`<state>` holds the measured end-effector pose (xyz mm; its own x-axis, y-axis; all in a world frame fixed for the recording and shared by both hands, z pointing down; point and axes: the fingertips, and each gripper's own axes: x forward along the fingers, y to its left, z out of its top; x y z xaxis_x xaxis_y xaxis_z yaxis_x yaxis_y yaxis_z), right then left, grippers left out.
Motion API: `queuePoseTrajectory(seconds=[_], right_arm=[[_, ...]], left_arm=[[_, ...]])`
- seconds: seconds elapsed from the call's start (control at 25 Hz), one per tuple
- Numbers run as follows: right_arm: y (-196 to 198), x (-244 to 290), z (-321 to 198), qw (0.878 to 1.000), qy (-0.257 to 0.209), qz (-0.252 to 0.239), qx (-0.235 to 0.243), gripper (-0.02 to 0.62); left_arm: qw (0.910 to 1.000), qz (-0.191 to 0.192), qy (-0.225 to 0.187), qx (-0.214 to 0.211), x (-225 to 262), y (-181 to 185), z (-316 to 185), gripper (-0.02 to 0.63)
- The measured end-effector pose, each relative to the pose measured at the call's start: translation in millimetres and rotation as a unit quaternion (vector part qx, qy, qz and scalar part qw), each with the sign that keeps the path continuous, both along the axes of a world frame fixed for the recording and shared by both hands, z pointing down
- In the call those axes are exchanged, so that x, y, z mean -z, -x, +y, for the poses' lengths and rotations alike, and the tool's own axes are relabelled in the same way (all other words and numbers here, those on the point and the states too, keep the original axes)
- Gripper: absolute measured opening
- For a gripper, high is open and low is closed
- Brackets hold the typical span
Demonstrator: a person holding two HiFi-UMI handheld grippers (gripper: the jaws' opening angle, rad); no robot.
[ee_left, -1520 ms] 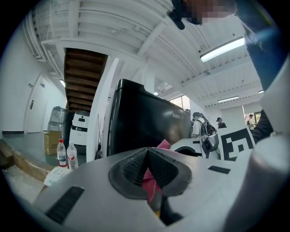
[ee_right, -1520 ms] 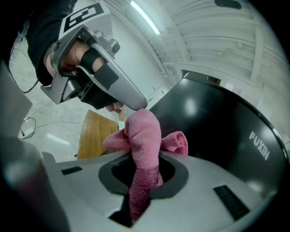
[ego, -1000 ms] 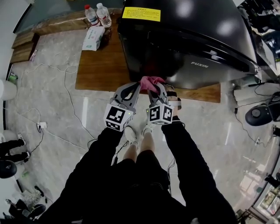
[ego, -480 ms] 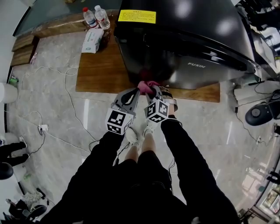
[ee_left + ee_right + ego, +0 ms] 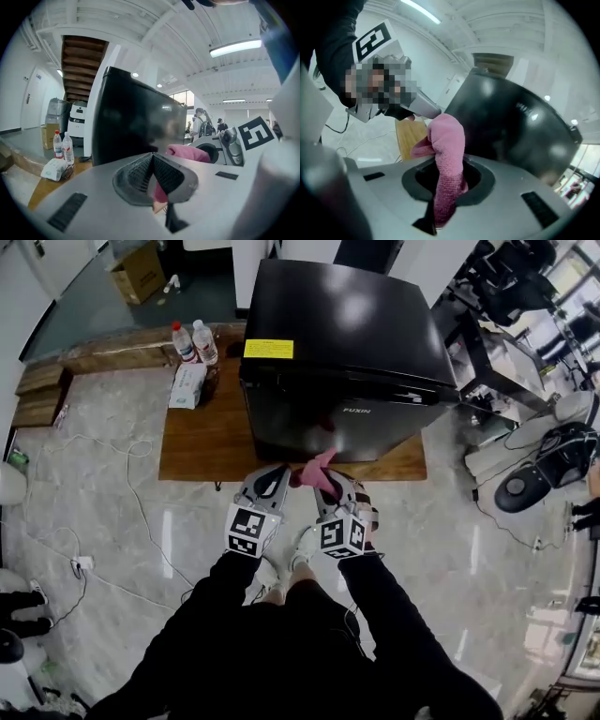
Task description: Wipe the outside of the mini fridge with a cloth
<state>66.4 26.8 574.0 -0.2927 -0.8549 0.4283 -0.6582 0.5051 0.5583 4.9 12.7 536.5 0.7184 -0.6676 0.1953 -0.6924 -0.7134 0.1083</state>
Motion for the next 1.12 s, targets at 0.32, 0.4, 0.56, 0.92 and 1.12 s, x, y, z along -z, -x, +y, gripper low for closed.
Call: queuePoseTrajectory(seconds=[0.32,0.4,0.56,0.92,1.12], right_arm=[[-94.5,152.2,16.4,0.983,-0.145,0.007,-0.116,0.063],[-117.1,177.6,13.7,0.977,-0.168,0.008,-0.132,0.063],[-150.0,201.3,0.3,0.97,-0.192,-0.002,-0.15,0.063],[-178.9,177.0,-35.6,0.972,-0.184,-0.022,-0.143,0.063],[-176.6,163.0,-48.1,0.973,-0.185,-0.039,-0.129,0.063]], left_arm=[[0.9935,0.07,-0.063,-0.065,120.2,-74.7,22.7,0.006],[0.9907,0.084,-0.076,-0.075,144.3,-91.7,24.9,0.006],[0.9865,0.093,-0.099,-0.091,167.7,-118.3,25.8,0.006],[0.9888,0.081,-0.09,-0.088,150.2,-153.4,21.4,0.006],[0.9909,0.069,-0.081,-0.082,130.4,-160.3,9.7,0.006]])
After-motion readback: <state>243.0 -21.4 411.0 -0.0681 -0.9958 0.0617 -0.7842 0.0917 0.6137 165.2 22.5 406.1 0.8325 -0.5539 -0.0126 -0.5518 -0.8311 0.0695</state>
